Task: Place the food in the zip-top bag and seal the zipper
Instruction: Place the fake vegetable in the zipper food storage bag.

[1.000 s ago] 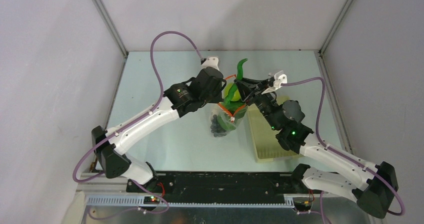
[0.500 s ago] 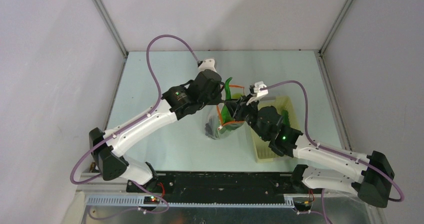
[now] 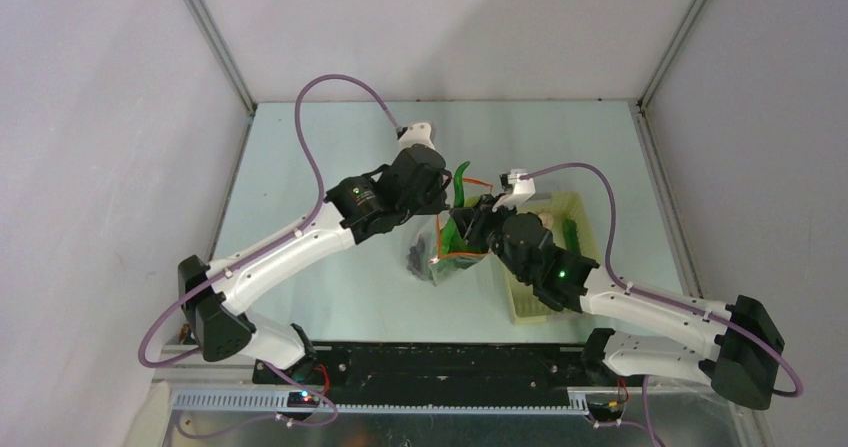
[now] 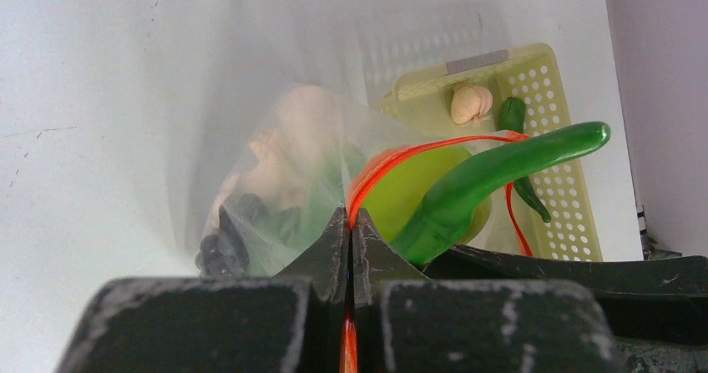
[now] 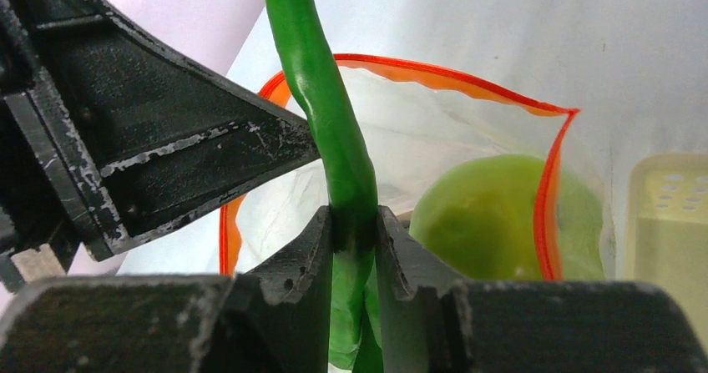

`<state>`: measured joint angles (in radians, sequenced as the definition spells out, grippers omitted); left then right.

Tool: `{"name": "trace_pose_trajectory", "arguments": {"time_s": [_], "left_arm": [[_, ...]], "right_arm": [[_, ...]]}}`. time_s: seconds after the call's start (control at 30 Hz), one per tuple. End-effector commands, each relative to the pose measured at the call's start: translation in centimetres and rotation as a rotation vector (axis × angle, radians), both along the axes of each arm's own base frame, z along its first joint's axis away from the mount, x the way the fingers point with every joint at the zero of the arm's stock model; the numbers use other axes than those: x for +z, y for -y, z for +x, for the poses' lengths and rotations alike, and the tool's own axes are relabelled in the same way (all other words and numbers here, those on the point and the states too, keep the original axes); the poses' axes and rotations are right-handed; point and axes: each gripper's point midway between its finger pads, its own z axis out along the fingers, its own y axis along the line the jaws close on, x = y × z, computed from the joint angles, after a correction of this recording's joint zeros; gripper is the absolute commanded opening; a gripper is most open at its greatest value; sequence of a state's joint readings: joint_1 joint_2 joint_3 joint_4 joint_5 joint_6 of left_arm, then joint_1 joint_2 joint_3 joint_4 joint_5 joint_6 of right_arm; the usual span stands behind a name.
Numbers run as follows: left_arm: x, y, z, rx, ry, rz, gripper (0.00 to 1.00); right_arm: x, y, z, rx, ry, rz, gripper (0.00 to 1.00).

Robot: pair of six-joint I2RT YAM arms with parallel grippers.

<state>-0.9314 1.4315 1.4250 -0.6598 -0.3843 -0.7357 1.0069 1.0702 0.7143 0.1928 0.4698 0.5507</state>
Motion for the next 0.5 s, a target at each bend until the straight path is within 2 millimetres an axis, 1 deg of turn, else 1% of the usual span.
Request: {"name": "trace_pose_trajectory", "arguments": {"time_s": [0.0,0.03,0.07,0.17,0.3,0.37,0.4,0.43,0.47], "left_arm": [[2.9,-0.2,0.0,0.025,0.055,-0.087,0.00],[3.1,-0.2,-0.1,0.020,0.060,-0.092,0.00],[3.0,-0.2,-0.1,0.017,0.058,-0.093,0.00],[3.1,-0.2,-0.3,0.014,0.060,-0.101,0.00],[2.8,-0.3,-0.5,0.009,0.055,-0.099,0.00],[2.8,-0.3,-0.6,0.004,0.053,-0.099,0.00],[2.8,-0.3,-0.7,0.002,0.054,-0.098,0.00],[2.8,-0.3,-0.7,-0.001,0.053,-0.099,0.00],[2.8,-0.3,-0.7,-0.003,0.055,-0.100,0.00]], "right_arm": [[0.7,-0.8,-1.2,0.063,0.014,0.012,0.24],[0.9,-0.6,-1.4,0.072,0.020,0.004,0.30],[0.9,-0.6,-1.7,0.092,0.036,-0.019,0.34],[1.4,-0.4,-2.3,0.134,0.073,-0.054,0.49],[3.1,0.1,-2.7,0.156,0.136,-0.056,0.56],[4.2,0.7,-2.7,0.141,0.170,-0.049,0.59],[5.0,1.0,-2.7,0.134,0.192,-0.032,0.60],[5.4,1.3,-2.5,0.126,0.213,-0.042,0.62],[6.2,1.6,-2.6,0.120,0.235,-0.027,0.62]]}}
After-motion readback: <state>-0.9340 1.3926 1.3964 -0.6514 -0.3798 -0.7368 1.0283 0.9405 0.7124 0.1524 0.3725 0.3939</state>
